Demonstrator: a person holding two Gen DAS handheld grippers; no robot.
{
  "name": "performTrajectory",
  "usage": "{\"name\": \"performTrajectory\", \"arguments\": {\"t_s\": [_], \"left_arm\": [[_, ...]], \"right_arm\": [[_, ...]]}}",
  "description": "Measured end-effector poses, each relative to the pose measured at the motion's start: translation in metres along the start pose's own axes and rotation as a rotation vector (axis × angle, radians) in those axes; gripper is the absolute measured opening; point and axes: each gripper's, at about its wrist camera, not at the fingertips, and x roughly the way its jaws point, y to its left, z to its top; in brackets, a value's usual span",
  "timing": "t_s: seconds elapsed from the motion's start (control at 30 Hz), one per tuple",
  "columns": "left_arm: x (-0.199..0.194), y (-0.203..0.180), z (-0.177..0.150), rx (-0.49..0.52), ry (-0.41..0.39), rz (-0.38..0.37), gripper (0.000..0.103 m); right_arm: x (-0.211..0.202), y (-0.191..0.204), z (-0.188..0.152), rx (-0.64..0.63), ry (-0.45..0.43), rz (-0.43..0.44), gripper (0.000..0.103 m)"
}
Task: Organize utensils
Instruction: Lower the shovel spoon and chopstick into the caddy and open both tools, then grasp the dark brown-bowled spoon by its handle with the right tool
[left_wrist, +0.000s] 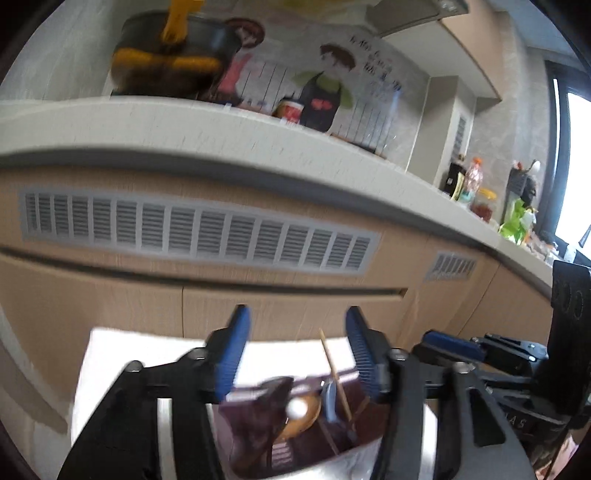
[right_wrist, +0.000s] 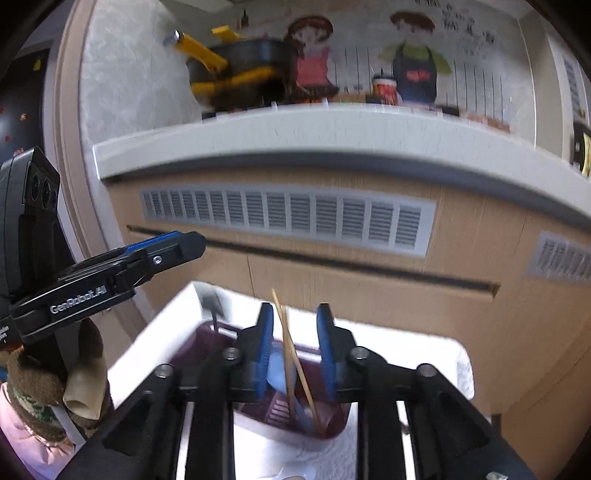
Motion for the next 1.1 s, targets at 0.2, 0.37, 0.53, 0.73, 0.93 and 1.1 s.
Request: {"name": "performTrajectory", "arguments": {"t_s": [0.2,0.37,0.53,0.73,0.93,1.1], "left_arm": [[-0.013,0.007,-0.024,-0.021,0.052,0.034,0.074],[-0.027,0.005,-0.066,-0.028,0.148,0.049,0.085],[-0.025,0.000,-0.125,-0.050,0.343,0.081,0.091],[-0.025,-0.009,-0.179,-0.033,0.507,0.144,0.091],[-0.027,-0.004,-0.196,-0.101,0.527,0.150,0.091],[-0.029,-0.004,-0.200,-0.099,0.534,0.131,0.091]], "right_arm": [[-0.004,-0.032,-0.027,-0.014,0.038,-0.048,0.034],[0.014,-0.071,-0.068,-0.053,0.151,-0.078,0.049],[0.069,-0.096,-0.113,-0.068,0.324,-0.102,0.049],[0.119,-0.128,-0.124,0.030,0.405,-0.026,0.046],[0.132,-0.128,-0.110,0.039,0.433,-0.054,0.015],[0.093,-0.116,-0.129,0.048,0.467,-0.115,0.010]]}}
